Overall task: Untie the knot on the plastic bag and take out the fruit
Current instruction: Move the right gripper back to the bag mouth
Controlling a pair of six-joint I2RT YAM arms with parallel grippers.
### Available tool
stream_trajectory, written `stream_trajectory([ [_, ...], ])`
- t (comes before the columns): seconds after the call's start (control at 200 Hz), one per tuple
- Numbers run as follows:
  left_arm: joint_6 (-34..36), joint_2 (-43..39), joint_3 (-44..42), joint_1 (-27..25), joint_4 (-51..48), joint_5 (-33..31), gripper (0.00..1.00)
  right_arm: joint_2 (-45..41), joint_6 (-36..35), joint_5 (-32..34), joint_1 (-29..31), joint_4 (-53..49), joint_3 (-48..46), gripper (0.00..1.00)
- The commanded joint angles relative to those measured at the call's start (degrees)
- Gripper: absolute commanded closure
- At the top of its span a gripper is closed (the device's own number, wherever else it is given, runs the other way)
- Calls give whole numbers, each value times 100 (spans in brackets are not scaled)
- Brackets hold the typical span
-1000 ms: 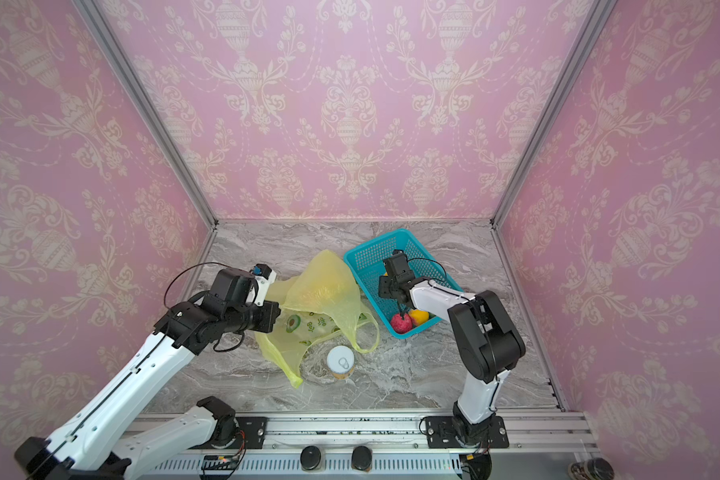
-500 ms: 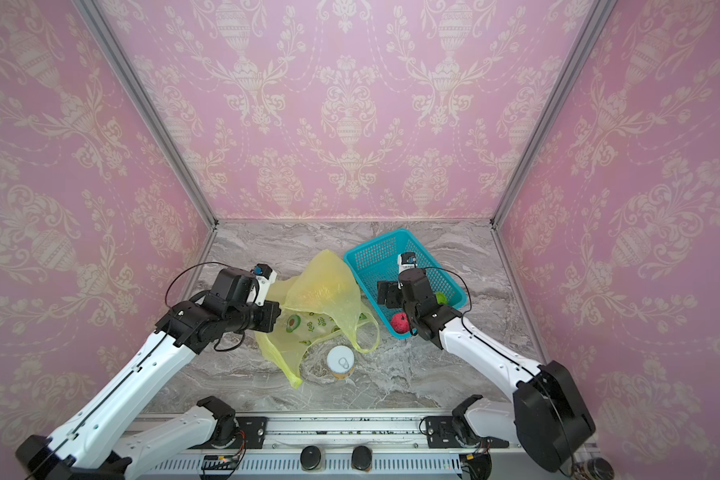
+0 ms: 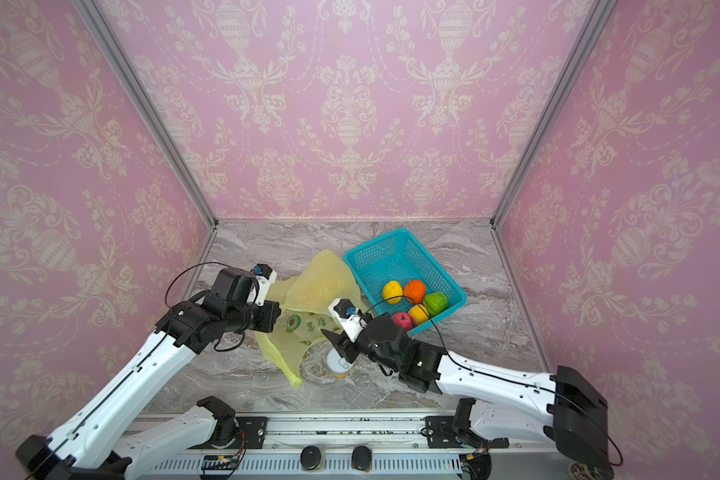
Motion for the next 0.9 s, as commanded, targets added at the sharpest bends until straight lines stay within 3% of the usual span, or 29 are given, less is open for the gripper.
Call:
stream_trajectory([
  [0.0, 1, 16, 4, 44, -136, 54, 100, 623, -576, -236, 310, 236, 472, 49],
  [0.185, 2, -92, -12, 44, -112, 53, 100, 1936, -375, -188, 424, 257, 1238, 56],
  [0.385, 2, -39, -18, 44, -112, 127, 100, 3280, -231, 566, 405, -271, 2352, 71],
  [0.625, 1, -133, -21, 41, -95, 131, 100, 3852, 233, 918, 106, -356, 2731, 77],
  [0.786, 6, -108, -15, 42, -99, 149, 100, 3882, 240, 1265, 46, -506, 2731, 74],
  [0.896, 10, -129, -14, 41, -103, 167, 100, 4096, 224, 1387, 46, -430, 2947, 64],
])
